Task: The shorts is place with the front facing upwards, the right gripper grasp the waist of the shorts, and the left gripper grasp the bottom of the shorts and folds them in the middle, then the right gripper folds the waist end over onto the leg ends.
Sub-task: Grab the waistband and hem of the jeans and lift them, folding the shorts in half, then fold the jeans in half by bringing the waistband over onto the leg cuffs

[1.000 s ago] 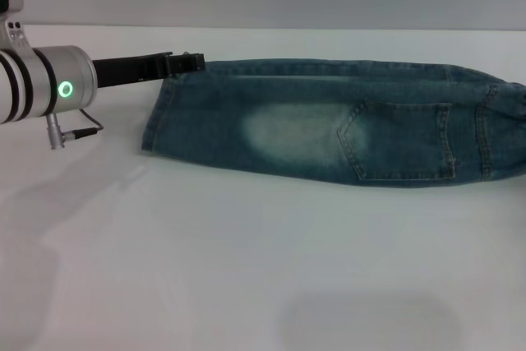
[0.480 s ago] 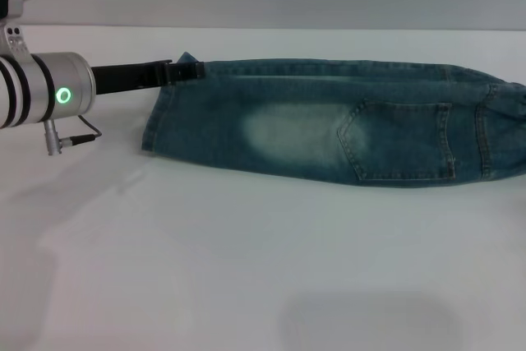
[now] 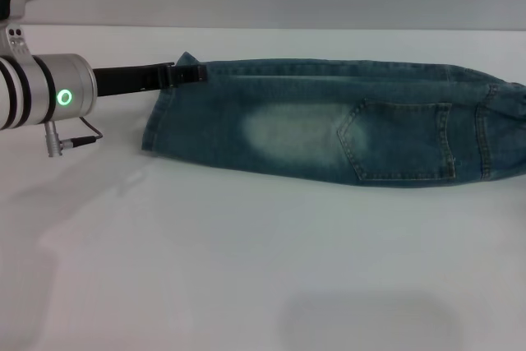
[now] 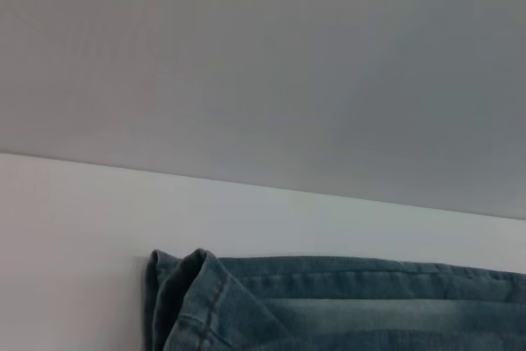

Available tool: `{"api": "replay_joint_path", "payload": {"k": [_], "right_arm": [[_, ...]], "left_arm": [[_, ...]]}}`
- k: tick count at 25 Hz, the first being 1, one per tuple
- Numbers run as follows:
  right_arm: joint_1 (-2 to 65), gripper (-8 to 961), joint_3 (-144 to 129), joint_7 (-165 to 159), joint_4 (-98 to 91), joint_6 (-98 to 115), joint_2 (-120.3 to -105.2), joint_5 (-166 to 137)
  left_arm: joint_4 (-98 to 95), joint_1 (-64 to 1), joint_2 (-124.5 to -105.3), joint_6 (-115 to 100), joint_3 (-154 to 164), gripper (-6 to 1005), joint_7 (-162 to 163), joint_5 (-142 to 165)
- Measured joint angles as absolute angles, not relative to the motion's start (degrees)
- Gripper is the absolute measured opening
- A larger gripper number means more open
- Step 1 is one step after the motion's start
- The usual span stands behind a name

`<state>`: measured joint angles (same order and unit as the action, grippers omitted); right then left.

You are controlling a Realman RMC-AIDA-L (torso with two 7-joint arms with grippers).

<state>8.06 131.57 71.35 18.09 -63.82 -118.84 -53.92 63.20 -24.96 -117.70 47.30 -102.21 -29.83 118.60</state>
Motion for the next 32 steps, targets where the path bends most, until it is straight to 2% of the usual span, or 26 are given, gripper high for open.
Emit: {"api": "replay_joint_path", "payload": {"k": [4,9,32], "right_arm": [[8.36,537,131.51,71.36,18.04,-63.41,-118.77,-53.95],[9.13,657,131.43,71.31,17.22,-63.3,-118.68,-53.96],[12.1,625,131.54,70.42,15.69,-60.01,-118.07,-53.97]], "left_arm": [[63.21,-24.96,-117.69,47.48,-102.26,763,-29.88,118.56],[63.28,-24.96,-117.68,47.58,-102.39,763,-29.89,118.56],[63.28,-25.05,-117.67,48.38,-102.39,764,-30.67,118.51]]}}
